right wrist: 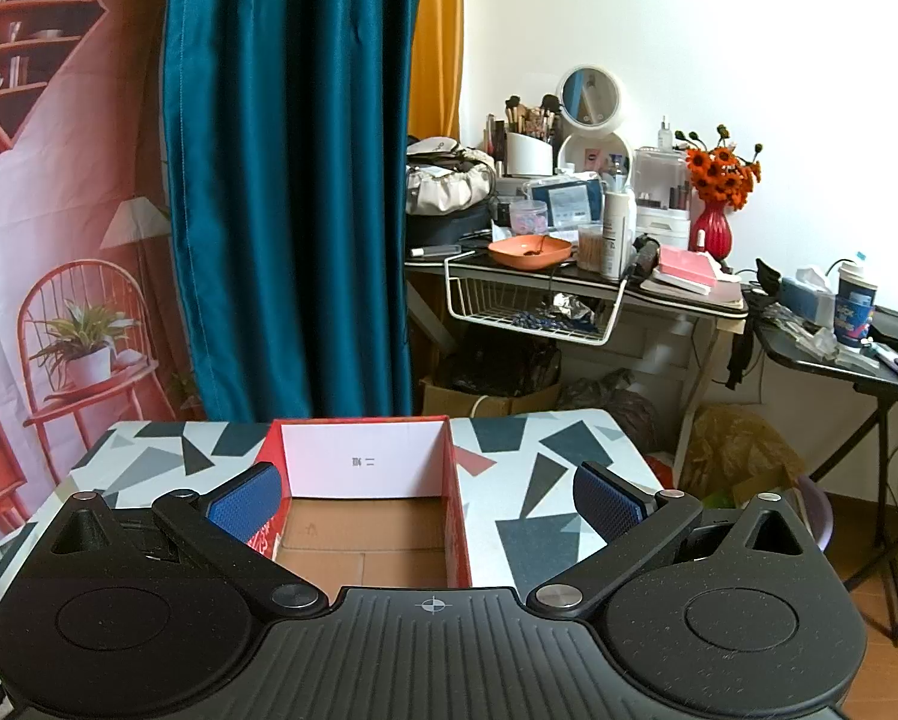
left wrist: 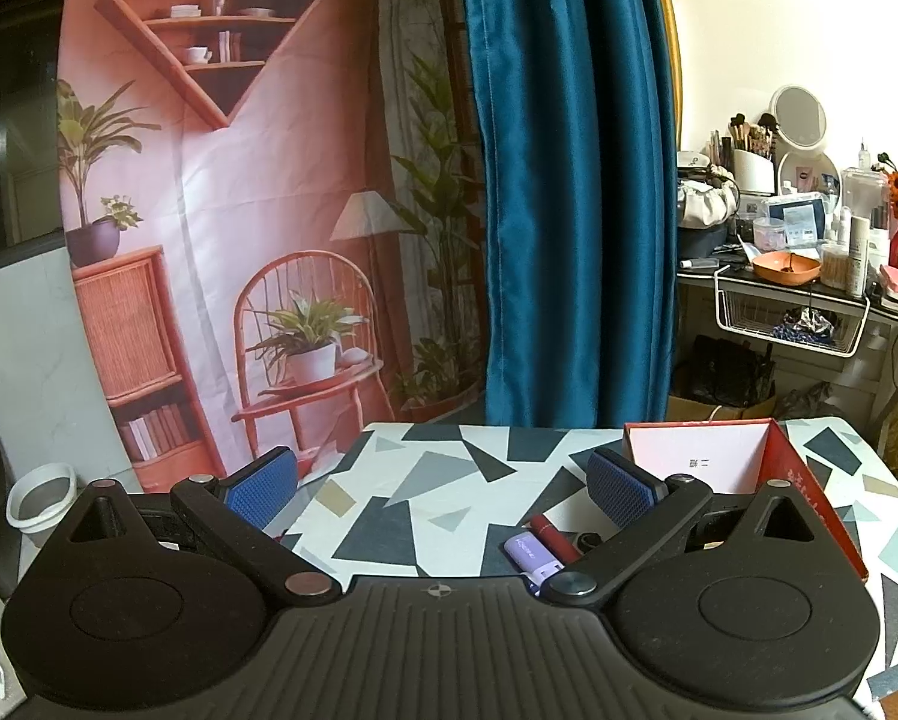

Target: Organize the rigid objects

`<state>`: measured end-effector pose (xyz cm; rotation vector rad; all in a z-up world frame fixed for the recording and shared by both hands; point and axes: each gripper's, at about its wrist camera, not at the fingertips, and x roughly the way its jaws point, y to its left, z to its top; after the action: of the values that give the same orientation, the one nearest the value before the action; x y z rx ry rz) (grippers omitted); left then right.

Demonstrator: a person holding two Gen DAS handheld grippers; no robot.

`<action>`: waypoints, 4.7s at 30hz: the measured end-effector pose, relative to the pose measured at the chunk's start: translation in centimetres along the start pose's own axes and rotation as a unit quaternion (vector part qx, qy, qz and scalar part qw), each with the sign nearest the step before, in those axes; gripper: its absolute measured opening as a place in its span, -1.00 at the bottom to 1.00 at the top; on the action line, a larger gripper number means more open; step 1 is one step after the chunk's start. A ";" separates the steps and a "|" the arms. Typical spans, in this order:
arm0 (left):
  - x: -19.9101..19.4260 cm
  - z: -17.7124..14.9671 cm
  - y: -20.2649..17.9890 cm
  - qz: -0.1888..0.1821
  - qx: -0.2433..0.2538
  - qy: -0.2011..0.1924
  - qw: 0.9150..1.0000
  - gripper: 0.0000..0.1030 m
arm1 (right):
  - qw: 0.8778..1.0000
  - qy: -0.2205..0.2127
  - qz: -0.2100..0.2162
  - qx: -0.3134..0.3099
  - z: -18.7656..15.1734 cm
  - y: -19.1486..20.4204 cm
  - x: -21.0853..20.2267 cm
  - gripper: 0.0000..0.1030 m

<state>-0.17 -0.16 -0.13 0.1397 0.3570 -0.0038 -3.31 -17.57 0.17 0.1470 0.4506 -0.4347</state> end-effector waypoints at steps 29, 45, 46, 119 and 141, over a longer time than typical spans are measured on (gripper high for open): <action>0.9 0.0 0.2 -0.022 -0.017 -0.005 1.000 1.00 | 1.000 -0.013 0.002 -0.001 -0.5 -0.8 0.2 0.99; 7.7 -0.9 -0.4 -0.013 -0.026 0.030 0.999 1.00 | 0.999 0.034 -0.001 0.011 -1.6 -1.9 8.3 0.99; 8.1 -1.0 -0.5 -0.011 -0.026 0.033 0.999 1.00 | 0.999 0.036 -0.001 0.010 -1.7 -1.9 9.0 0.99; 23.2 -14.2 -7.1 -0.241 -0.012 0.237 0.941 -0.20 | 0.972 0.233 -0.007 0.016 -10.2 -6.5 25.3 -0.80; 26.2 -16.5 -9.7 -0.241 0.026 0.283 0.928 -0.69 | 0.973 0.230 -0.008 0.006 -10.3 -6.0 25.2 -0.80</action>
<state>18.33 -6.97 -25.92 0.1001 0.9640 -0.4680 10.49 -30.03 -20.61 0.2582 0.9064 -0.4193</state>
